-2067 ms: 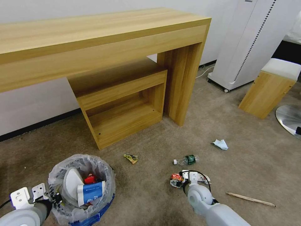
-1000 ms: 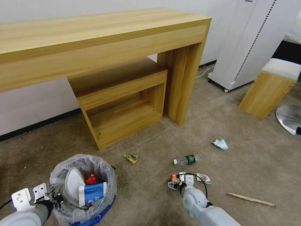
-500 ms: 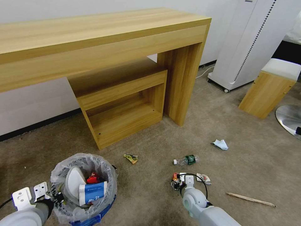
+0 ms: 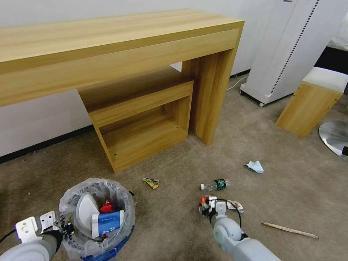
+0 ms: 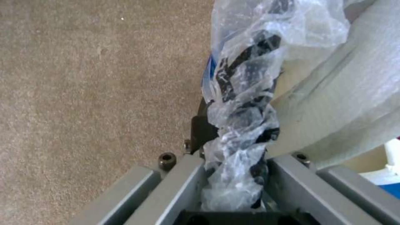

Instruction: Pick up the trash bin and place the garbage on the floor into it.

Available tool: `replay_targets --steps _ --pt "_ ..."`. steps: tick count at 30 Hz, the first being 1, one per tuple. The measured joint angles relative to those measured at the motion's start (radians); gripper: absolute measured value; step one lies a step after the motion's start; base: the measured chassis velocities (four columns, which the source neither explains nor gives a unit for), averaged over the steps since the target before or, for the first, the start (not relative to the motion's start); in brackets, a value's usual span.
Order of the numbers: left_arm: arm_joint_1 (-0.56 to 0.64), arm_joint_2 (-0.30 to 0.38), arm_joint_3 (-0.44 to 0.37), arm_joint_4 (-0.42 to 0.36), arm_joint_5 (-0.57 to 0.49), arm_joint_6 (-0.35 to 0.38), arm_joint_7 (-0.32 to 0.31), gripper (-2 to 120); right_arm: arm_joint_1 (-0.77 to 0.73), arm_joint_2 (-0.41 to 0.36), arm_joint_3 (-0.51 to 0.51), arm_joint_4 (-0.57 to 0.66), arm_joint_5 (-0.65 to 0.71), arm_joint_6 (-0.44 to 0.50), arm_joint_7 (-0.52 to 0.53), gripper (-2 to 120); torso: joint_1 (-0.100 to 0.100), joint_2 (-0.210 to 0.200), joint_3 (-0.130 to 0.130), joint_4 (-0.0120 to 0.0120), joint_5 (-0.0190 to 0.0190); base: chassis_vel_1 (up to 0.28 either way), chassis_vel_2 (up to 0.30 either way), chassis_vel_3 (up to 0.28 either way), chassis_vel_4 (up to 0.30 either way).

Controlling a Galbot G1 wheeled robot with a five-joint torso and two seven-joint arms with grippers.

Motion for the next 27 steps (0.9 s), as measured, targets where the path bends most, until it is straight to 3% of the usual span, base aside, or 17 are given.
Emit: replay_targets --steps 2,3,5,7,9,11,13,15,18,21,25,27 --pt "0.008 0.012 -0.008 -0.015 -0.028 0.007 -0.016 0 0.035 -0.044 0.013 0.069 0.025 0.202 -0.253 60 0.000 0.000 0.000 0.0003 -0.0002 0.000 0.000 0.000 0.000" --pt "0.012 0.021 -0.012 -0.022 -0.047 0.009 -0.028 0 0.055 -0.066 0.008 0.120 0.080 0.247 -0.354 60 0.000 0.000 0.000 0.0002 -0.0002 0.000 0.000 0.000 0.000" --pt "0.014 0.026 -0.015 -0.026 -0.057 0.010 -0.033 0 0.067 -0.075 0.003 0.146 0.117 0.261 -0.395 60 0.000 0.000 0.000 0.0003 -0.0002 0.000 0.000 0.000 0.000" --pt "0.022 0.051 -0.030 -0.044 -0.102 0.015 -0.062 0 0.119 -0.100 -0.037 0.255 0.276 0.264 -0.510 60 0.000 0.000 0.000 0.0002 -0.0002 0.000 0.000 0.000 0.000" --pt "0.024 0.057 -0.034 -0.049 -0.111 0.015 -0.067 0 0.134 -0.104 -0.052 0.277 0.308 0.258 -0.538 60 0.000 0.000 0.000 0.0002 -0.0002 0.000 0.000 0.000 0.000" --pt "0.033 0.078 -0.047 -0.068 -0.148 0.015 -0.086 0 0.193 -0.115 -0.127 0.321 0.394 0.225 -0.620 60 0.000 0.000 0.000 0.0001 -0.0002 0.000 0.000 0.000 0.000" --pt "0.035 0.082 -0.049 -0.071 -0.152 0.015 -0.088 0 0.209 -0.117 -0.146 0.324 0.405 0.223 -0.631 60 0.000 0.000 0.000 0.0000 -0.0003 0.000 0.000 0.000 0.000" --pt "0.042 0.092 -0.055 -0.081 -0.174 0.016 -0.103 0 0.293 -0.114 -0.249 0.321 0.436 0.208 -0.670 60 0.000 0.000 0.000 0.0004 -0.0001 0.000 0.000 0.000 0.000" --pt "0.045 0.092 -0.055 -0.083 -0.181 0.018 -0.108 0 0.352 -0.101 -0.328 0.303 0.461 0.195 -0.673 60 0.000 0.000 0.000 0.0004 -0.0004 0.000 0.000 0.000 0.000" --pt "0.046 0.092 -0.054 -0.083 -0.183 0.018 -0.113 0 0.380 -0.088 -0.378 0.295 0.482 0.186 -0.659 60 0.000 0.000 0.000 0.0003 -0.0003 0.000 0.000 0.000 0.000" --pt "0.042 0.090 -0.053 -0.088 -0.197 0.016 -0.120 0 0.464 -0.030 -0.582 0.232 0.506 0.161 -0.583 60 0.000 0.000 0.000 0.0003 -0.0001 0.000 0.000 0.000 0.000" --pt "0.042 0.087 -0.053 -0.087 -0.197 0.015 -0.124 0 0.474 -0.018 -0.625 0.221 0.505 0.158 -0.568 60 0.000 0.000 0.000 0.0002 -0.0004 0.000 0.000 0.000 0.000"
